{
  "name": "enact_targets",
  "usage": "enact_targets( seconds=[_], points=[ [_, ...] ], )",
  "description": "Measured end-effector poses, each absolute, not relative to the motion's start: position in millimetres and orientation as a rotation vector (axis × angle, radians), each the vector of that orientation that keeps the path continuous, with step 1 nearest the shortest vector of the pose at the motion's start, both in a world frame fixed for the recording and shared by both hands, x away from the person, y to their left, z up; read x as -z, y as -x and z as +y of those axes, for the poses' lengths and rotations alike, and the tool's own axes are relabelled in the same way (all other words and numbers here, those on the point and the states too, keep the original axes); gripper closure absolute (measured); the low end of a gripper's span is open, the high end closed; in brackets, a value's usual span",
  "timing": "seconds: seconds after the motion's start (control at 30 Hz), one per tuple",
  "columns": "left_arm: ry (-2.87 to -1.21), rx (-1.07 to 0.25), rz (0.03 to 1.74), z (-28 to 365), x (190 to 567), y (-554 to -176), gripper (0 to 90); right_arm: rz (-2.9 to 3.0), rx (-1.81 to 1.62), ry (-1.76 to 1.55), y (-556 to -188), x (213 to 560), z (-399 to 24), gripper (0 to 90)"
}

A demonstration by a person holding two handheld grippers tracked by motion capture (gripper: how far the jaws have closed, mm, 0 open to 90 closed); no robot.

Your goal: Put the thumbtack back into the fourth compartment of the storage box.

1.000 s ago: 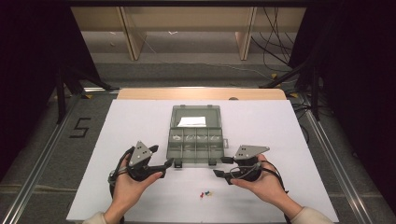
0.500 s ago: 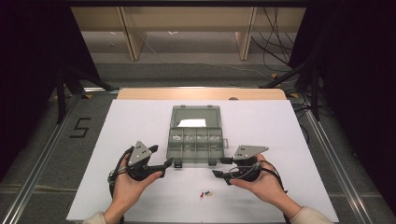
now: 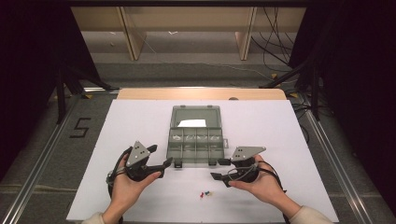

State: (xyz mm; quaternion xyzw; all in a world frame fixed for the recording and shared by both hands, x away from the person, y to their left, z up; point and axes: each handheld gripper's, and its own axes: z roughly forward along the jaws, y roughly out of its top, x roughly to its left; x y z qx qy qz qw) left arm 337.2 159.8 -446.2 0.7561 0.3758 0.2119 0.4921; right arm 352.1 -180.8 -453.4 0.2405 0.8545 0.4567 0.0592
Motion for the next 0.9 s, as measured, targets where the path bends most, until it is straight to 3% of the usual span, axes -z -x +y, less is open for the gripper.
enact_targets(
  seconds=[0.43, 0.9],
  points=[
    [-1.858, -0.514, 0.915, 157, 448, -339, 26.5, 2.680, -1.334, -0.633, -342, 457, -172, 46.6],
    [-1.866, -0.512, 0.914, 156, 450, -340, 26.9, 2.825, -1.183, -0.522, -335, 476, -143, 58.6]
  ],
)
